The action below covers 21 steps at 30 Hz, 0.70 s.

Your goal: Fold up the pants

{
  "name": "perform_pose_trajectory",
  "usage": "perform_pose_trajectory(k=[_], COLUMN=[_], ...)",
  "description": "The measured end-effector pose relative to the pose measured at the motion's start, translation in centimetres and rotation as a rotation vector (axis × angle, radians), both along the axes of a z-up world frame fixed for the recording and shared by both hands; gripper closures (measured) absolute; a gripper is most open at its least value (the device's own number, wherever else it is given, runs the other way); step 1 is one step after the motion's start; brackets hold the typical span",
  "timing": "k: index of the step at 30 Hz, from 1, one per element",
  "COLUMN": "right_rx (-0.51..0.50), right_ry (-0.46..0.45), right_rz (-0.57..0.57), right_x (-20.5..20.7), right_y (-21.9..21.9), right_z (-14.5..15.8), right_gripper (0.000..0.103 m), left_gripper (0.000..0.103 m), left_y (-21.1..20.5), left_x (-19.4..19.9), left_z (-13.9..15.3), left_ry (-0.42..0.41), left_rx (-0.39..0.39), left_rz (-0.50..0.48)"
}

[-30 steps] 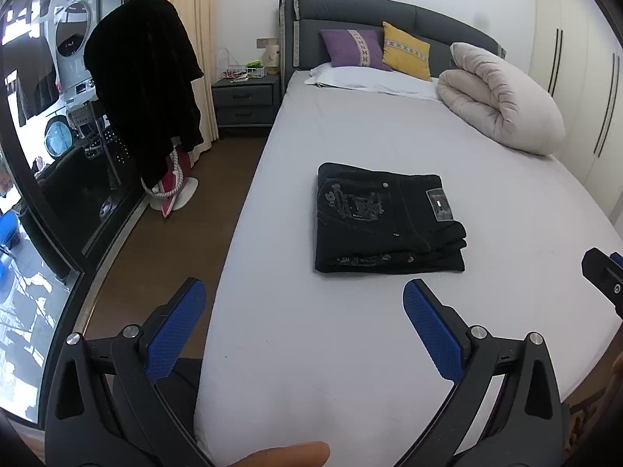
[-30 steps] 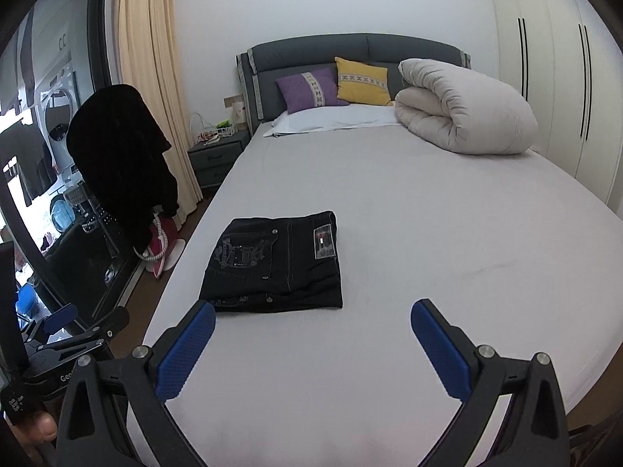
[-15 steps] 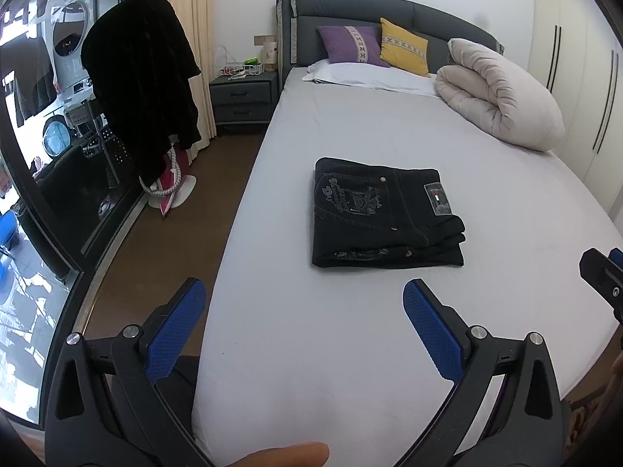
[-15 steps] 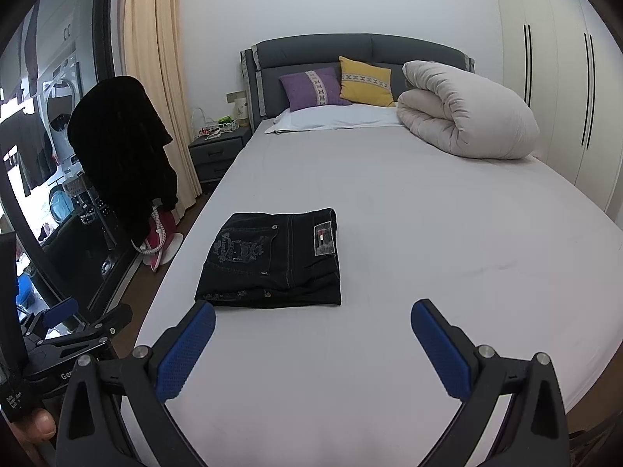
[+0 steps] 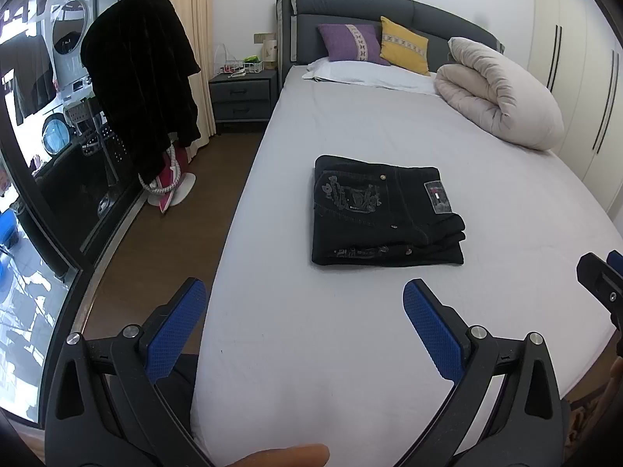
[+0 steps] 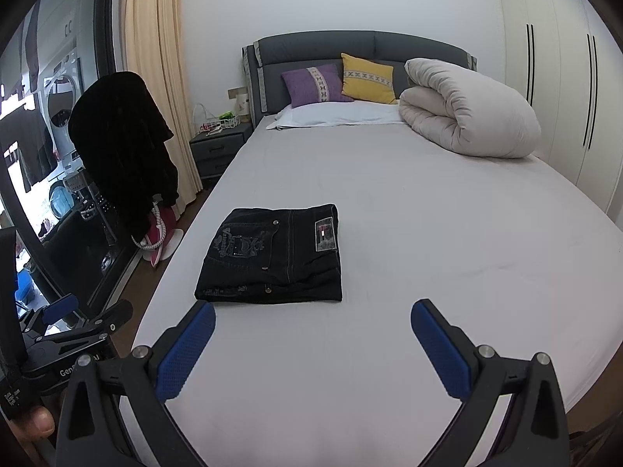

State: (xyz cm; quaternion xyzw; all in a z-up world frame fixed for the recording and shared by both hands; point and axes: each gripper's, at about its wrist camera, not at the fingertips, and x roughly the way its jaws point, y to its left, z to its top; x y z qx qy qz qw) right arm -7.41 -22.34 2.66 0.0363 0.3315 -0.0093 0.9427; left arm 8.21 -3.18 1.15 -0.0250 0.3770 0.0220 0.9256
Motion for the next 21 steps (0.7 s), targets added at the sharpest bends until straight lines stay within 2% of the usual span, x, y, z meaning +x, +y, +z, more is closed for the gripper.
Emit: perform_pose_trajectory(k=[5,21], right_rx=[0.003,0.001], right_ry=[0.004,0.013], right_rz=[0.0,0.008], right_x=[0.1,0.2], right_y=[0.0,0.0], right_z=[-0.2,-0.7], right_gripper=[0.0,0.0], left_gripper=[0.0,0.0], left_y=[-0.5,-0.7], left_x=[0.2,0.3], left_z=[-1.0,-1.6], left_ry=[0.006,0.011], left_rx=[0.0,-0.005], left_rz=[-0.003,-0.003])
